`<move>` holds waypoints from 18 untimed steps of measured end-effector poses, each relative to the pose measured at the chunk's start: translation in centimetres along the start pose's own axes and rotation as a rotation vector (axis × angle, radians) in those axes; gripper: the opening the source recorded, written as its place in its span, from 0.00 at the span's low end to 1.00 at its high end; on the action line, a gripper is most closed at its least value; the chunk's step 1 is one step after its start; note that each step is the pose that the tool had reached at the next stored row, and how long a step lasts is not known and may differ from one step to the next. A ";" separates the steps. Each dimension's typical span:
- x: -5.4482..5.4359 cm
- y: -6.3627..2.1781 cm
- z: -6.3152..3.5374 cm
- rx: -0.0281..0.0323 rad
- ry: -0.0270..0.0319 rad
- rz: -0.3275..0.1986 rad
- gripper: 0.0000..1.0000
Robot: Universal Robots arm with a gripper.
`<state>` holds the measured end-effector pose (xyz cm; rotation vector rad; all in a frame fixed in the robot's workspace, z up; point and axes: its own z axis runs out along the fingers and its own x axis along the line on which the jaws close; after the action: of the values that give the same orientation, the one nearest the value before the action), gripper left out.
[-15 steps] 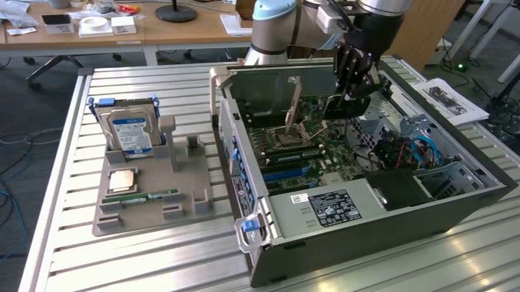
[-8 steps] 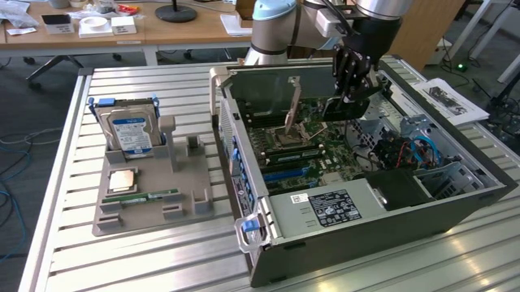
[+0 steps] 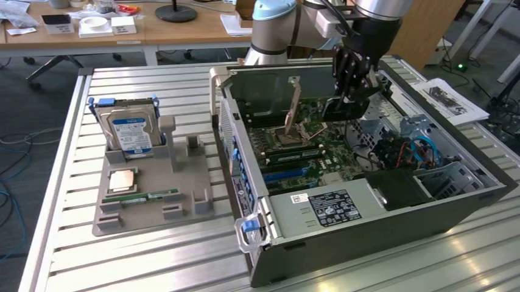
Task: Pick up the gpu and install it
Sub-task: 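Insert the gpu into the slot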
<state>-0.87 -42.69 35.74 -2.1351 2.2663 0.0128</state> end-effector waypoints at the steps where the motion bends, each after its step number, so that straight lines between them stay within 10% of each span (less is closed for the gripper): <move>1: 0.0 0.00 0.06 0.0000 -0.0001 0.000 0.27; 18: 0.1 0.08 2.05 -0.0001 0.0005 0.000 0.27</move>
<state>-0.93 -42.69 33.69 -2.1355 2.2666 0.0124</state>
